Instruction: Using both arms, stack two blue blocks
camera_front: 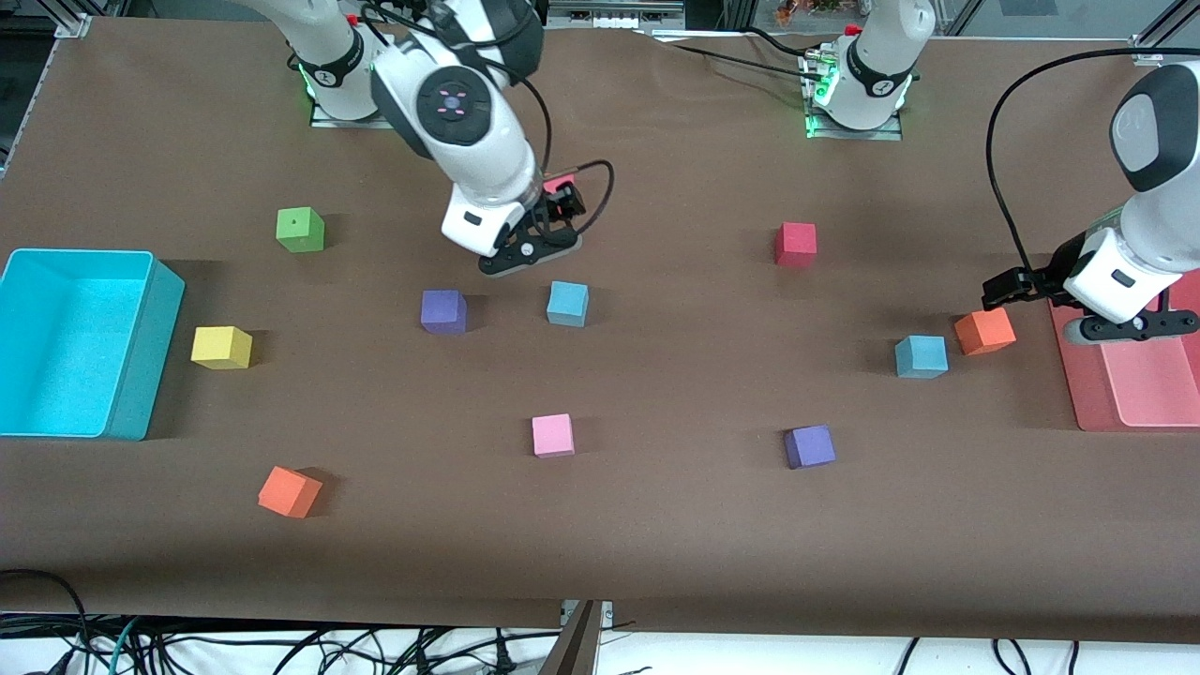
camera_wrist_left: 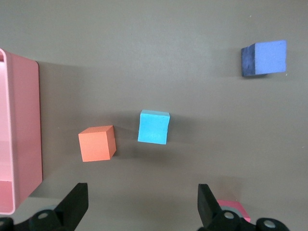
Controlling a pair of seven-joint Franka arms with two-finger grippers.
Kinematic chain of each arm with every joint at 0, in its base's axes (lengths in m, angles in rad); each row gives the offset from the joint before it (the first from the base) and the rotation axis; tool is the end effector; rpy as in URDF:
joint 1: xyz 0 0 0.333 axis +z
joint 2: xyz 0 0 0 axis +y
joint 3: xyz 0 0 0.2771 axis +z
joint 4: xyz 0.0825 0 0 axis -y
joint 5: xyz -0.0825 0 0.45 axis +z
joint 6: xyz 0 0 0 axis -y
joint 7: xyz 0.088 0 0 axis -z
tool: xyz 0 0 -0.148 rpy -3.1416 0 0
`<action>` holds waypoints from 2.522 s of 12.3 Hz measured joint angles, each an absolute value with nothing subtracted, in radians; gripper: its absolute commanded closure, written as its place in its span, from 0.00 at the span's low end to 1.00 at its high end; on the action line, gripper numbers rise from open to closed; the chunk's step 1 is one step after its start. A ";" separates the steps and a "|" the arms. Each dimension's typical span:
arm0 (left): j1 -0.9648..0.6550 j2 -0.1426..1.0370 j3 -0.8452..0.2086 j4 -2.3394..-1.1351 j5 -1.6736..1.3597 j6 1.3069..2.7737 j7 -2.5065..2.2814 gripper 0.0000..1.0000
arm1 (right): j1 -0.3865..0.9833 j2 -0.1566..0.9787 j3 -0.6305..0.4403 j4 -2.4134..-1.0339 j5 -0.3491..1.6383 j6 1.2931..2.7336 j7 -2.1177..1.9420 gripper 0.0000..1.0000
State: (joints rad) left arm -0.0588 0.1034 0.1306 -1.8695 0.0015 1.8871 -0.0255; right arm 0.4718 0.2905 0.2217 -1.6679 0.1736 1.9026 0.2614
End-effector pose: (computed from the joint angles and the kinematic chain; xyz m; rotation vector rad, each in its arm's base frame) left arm 0.6304 0.0449 0.3455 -3.1222 -0.1510 0.1333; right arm 0.5198 0.4488 0.3359 -2.9071 -0.5347 0.2198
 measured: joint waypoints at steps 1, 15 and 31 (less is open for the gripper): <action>-0.060 0.128 0.129 -1.876 0.002 1.897 -0.024 0.00 | 0.439 0.256 0.216 -1.706 0.234 1.909 0.155 0.00; -0.062 0.459 0.122 -2.003 0.002 2.348 0.045 0.00 | 0.501 0.283 0.144 -2.269 1.453 2.615 -1.343 0.00; -0.125 0.201 -0.043 -1.969 -0.028 2.217 -0.035 1.00 | 0.572 0.502 0.078 -2.152 1.895 2.620 -2.070 0.00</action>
State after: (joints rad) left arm -0.1255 0.2012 -0.0428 -1.9690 -0.0275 2.2167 -0.0355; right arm 0.5717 0.5025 0.0777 -2.1522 1.8952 2.6200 -2.0701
